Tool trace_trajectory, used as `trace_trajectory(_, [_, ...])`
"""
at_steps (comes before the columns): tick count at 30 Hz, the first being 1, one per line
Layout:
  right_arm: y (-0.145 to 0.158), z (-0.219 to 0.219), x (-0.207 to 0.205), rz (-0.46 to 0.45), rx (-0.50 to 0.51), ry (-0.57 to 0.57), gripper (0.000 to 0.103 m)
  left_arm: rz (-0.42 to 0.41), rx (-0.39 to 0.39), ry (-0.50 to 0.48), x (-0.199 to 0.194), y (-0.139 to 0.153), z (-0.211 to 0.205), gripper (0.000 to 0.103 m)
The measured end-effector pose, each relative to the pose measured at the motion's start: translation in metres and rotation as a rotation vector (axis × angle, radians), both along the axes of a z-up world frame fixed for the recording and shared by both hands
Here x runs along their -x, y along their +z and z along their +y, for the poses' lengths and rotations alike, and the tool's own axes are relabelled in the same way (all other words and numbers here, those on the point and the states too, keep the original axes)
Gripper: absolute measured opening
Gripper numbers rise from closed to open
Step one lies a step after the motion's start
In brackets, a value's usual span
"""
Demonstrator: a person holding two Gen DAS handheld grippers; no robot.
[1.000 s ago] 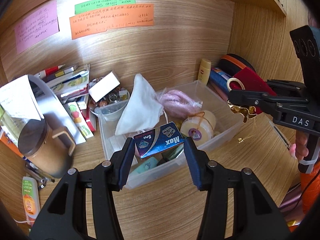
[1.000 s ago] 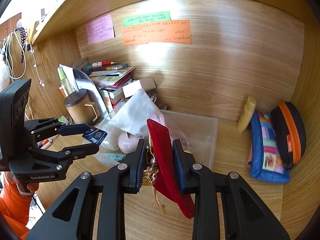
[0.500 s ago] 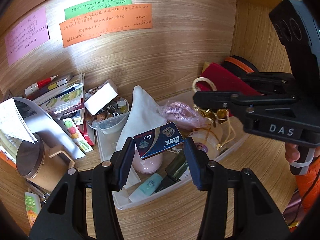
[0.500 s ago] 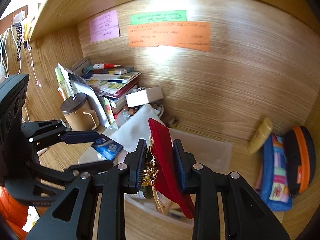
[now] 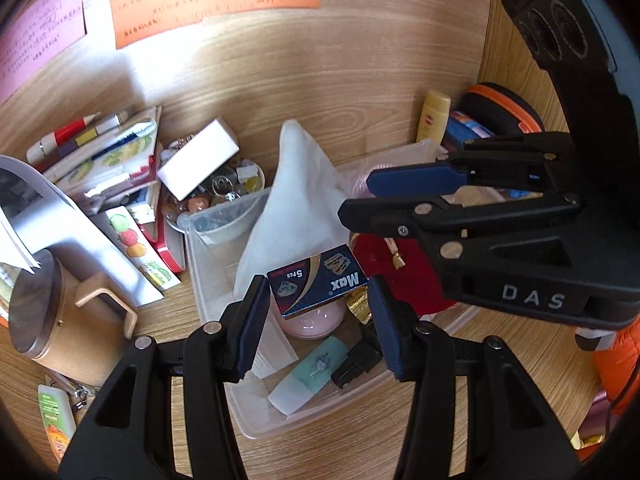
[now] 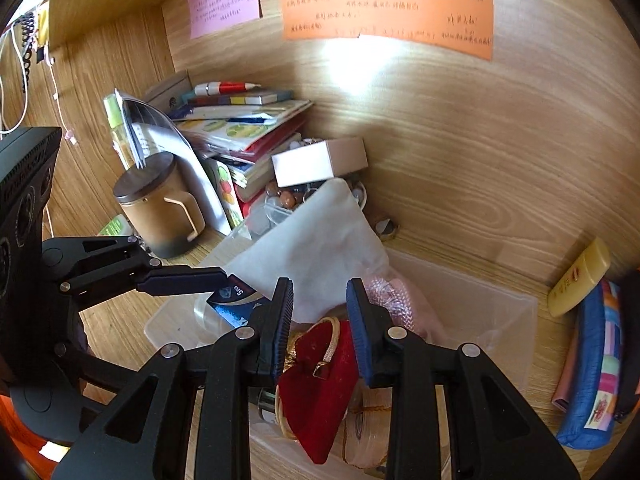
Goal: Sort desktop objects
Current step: 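Carry the card pack with the left tool while the right tool carries the red pouch over the box, then open the left tool to drop the card pack while the right tool releases the red pouch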
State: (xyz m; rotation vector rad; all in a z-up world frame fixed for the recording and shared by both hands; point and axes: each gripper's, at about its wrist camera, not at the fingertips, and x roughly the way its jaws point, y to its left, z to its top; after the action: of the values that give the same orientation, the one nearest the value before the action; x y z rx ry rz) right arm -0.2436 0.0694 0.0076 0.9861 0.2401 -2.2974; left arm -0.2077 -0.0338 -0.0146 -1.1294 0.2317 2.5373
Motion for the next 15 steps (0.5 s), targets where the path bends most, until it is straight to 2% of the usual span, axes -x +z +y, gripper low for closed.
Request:
trace_trajectory(8, [-0.001,-0.002,0.002,0.002,-0.017,-0.003,0.026,-0.019,0.033,-0.014,0.004,-0.013,0.009,0.05])
trace_trajectory(15, [0.003,0.003,-0.002,0.003,0.002,-0.012,0.027,-0.016,0.033,-0.009,-0.002,-0.01,0.006,0.053])
